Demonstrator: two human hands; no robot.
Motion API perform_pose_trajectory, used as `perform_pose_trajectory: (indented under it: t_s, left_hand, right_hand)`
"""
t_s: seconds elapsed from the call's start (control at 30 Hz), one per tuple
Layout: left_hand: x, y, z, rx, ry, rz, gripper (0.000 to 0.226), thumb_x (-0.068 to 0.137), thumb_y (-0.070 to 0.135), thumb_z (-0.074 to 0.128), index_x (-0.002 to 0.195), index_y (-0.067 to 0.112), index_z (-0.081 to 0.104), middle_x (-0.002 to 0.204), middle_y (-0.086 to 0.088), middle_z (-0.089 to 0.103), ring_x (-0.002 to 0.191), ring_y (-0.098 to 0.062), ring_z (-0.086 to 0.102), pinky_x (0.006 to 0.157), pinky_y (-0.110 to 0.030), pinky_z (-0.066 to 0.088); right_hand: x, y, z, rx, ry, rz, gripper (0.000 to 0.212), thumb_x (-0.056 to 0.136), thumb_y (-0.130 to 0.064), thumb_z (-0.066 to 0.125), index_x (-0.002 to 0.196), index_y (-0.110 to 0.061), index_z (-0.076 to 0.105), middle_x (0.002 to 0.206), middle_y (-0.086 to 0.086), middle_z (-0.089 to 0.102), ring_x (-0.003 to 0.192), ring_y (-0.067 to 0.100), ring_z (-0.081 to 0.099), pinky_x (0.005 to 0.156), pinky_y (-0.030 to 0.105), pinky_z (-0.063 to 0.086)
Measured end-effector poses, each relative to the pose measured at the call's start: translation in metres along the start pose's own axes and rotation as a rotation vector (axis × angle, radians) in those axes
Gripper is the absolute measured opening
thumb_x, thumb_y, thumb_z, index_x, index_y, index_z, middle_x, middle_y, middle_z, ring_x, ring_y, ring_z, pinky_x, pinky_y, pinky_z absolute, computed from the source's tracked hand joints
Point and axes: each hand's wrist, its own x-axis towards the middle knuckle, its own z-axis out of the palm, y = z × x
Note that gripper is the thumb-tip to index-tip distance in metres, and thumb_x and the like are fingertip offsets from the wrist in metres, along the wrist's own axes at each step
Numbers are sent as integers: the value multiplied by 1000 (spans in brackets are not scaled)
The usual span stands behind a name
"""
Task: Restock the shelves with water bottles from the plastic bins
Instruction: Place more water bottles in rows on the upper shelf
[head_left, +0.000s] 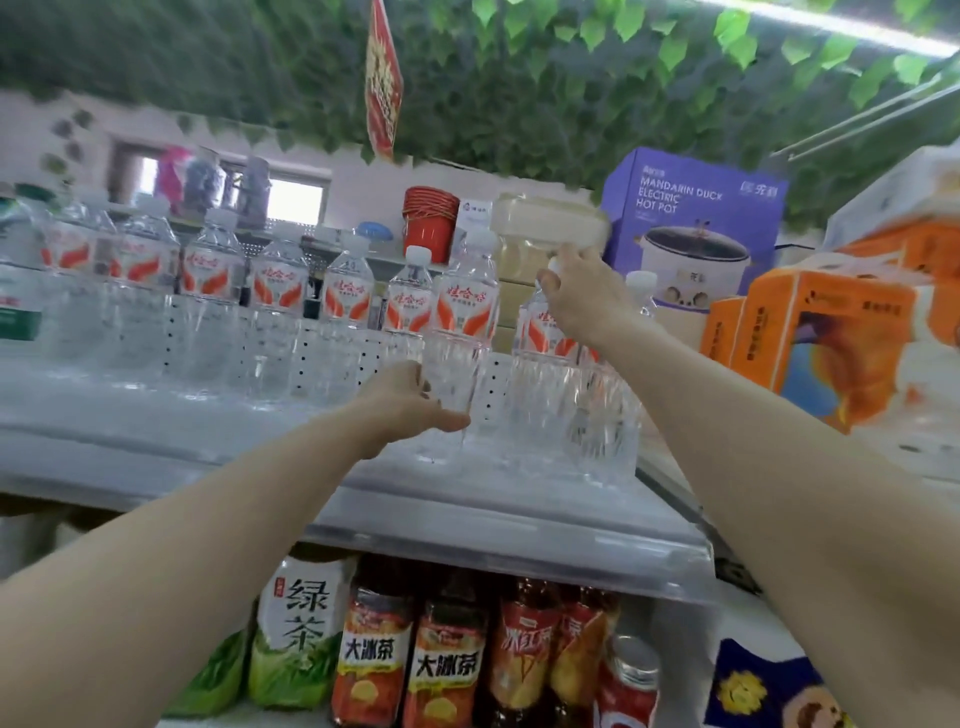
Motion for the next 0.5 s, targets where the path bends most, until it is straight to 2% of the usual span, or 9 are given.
perform_pose_trajectory:
  t_s: [0.1, 0.17, 0.27, 0.4, 0.5]
  left_hand:
    - [7, -5, 3, 27, -11, 6, 66, 67, 38, 86, 118, 14, 53, 113, -3, 61, 101, -21, 59, 87, -39, 52]
    - [8, -6, 2, 10, -35, 10, 62, 69, 37, 84, 118, 14, 53, 113, -5, 61, 102, -23, 59, 84, -37, 53]
    - [7, -7, 0, 2, -77, 31, 45, 72, 34, 84, 103, 19, 55, 110, -2, 61, 104, -21, 59, 85, -34, 53]
    - [4, -7, 0, 9, -125, 44, 71, 66, 38, 86, 123, 12, 52, 120, -2, 59, 109, -20, 59, 90, -35, 53]
    - [3, -7, 1, 18, -100, 65, 65, 66, 38, 86, 116, 15, 54, 118, -2, 60, 108, -20, 59, 93, -38, 52]
  right_hand:
    - [1, 3, 9, 62, 38, -5, 39, 104, -30, 34, 136, -10, 42, 137, 18, 45, 119, 38, 48, 88, 43, 37]
    - [1, 5, 13, 67, 66, -6, 39, 104, -31, 32, 136, -11, 41, 137, 17, 45, 117, 38, 49, 82, 40, 34]
    - [3, 6, 18, 82, 78, -14, 37, 104, -31, 31, 134, -12, 42, 136, 17, 44, 115, 38, 50, 78, 40, 31]
    - [5, 6, 21, 108, 100, -9, 36, 104, -31, 32, 134, -13, 42, 139, 17, 41, 115, 39, 49, 79, 41, 32]
    - [3, 6, 21, 103, 101, -9, 38, 104, -30, 32, 137, -12, 41, 140, 17, 41, 117, 38, 49, 82, 40, 32]
